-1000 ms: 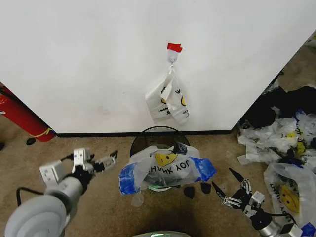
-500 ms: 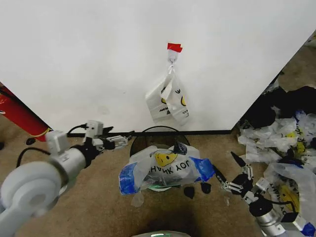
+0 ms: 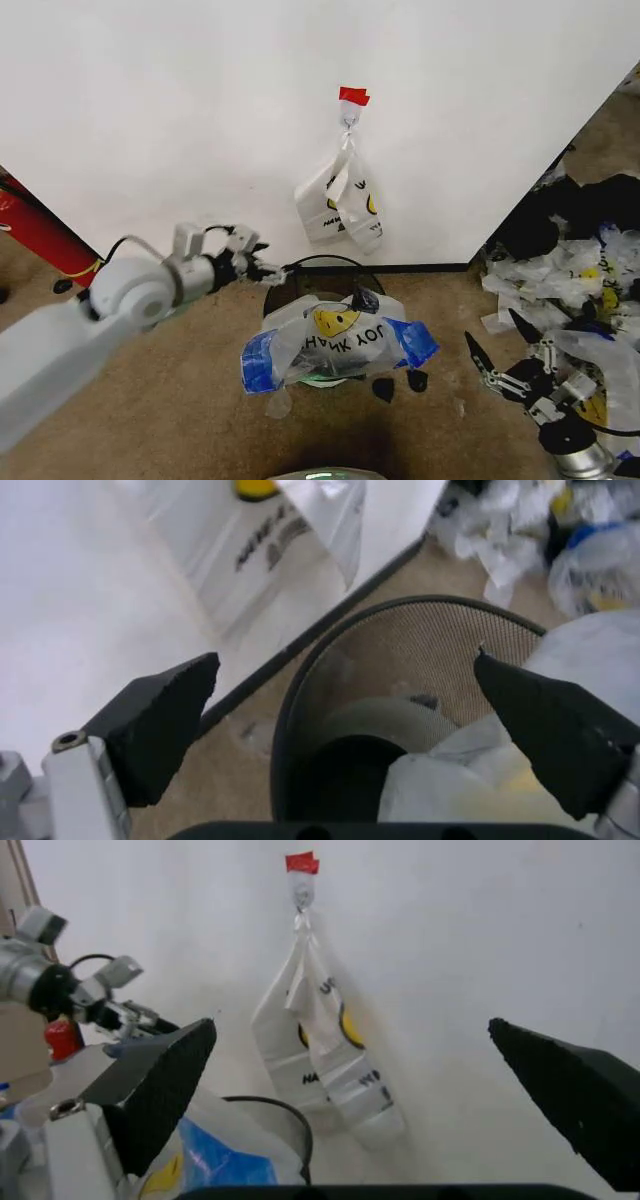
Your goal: Pick up the garbage bag from the wall and place it over the trash bin.
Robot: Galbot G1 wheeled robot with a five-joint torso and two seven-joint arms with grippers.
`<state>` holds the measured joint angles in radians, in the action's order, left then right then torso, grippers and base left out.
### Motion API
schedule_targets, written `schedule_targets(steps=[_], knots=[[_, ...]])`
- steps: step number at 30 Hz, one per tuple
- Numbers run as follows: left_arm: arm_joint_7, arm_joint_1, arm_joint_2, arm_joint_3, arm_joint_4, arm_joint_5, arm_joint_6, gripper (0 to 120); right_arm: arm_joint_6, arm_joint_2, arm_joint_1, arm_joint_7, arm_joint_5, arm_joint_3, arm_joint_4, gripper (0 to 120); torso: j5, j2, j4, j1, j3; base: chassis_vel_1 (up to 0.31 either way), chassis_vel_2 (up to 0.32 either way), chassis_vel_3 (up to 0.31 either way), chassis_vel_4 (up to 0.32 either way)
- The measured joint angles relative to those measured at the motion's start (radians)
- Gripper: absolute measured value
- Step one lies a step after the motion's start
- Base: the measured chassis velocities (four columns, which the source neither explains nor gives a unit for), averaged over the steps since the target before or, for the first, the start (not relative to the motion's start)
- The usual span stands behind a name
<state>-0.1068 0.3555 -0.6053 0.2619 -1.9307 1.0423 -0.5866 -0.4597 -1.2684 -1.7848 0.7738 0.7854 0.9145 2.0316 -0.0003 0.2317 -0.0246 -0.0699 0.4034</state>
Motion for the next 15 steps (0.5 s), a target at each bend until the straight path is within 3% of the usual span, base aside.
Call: schedule_targets(steps=[2,4,8,15], knots=[[-0.076,-0.132,-0.038,0.133,0.078,-0.025,-0.017,100,0.001,-0.003,-0.011,0.007,0.004,0.018,0.000,100,0.0007,0.000,-0.0004,0.000,0.000,0.000,0.000,0.000,0.000],[-0.110,-0.160,-0.044,0.162,0.097,-0.041,-0.022,100,0.001,-0.003,-0.014,0.010,0.005,0.022,0.000,100,0.0004,0.000,-0.0003,0.000,0.000,0.000,0.000,0.000,0.000],[-0.296,-0.296,-0.083,0.310,0.204,-0.178,-0.039,100,0.007,-0.007,-0.019,0.013,0.015,0.032,0.004,100,0.0004,0.000,0.0003,0.000,0.000,0.000,0.000,0.000,0.000],[-0.347,-0.368,-0.182,0.364,0.342,-0.232,-0.030,100,0.018,-0.017,-0.020,0.013,0.011,0.032,0.007,100,0.0004,0.000,0.0000,0.000,0.000,0.000,0.000,0.000,0.000]])
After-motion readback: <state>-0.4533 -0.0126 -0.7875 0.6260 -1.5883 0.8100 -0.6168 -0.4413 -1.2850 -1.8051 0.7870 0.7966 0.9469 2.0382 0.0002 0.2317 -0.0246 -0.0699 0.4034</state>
